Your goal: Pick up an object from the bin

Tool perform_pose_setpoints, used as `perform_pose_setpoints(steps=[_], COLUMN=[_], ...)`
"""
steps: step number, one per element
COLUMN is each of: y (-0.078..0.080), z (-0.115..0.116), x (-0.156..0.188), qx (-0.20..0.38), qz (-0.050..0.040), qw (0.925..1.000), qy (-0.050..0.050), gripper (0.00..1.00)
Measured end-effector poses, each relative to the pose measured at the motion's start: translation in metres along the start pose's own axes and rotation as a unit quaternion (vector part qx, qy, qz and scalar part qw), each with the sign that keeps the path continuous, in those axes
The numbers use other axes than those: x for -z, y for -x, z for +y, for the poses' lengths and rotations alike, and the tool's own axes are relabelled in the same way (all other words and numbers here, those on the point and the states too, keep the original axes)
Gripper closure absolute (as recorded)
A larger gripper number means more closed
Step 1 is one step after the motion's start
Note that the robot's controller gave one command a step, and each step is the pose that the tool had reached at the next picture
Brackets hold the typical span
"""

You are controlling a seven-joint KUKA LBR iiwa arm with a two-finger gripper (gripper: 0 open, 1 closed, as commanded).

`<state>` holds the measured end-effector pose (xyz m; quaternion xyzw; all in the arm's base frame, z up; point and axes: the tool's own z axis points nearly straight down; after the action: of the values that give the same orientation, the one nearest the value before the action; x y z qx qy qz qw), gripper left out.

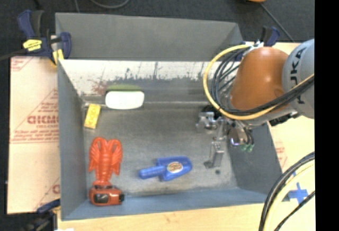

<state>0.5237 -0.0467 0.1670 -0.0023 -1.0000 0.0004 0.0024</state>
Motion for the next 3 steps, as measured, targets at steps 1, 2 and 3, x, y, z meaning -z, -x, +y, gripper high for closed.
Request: perform_pose_setpoints(steps=[1,2,3], y=[0.002,-0.002,-0.033], z=[0.0,0.001,0.007], x=[0.004,-0.004,-0.072], qx=[0.001,0.01,0.016], qz=[-0.0038,-0.0088,-0.0059], qw=[1.0,0.9999,0.9999], qy=[0.0,-0.001,0.0], gripper=[0.0,0.0,0.0])
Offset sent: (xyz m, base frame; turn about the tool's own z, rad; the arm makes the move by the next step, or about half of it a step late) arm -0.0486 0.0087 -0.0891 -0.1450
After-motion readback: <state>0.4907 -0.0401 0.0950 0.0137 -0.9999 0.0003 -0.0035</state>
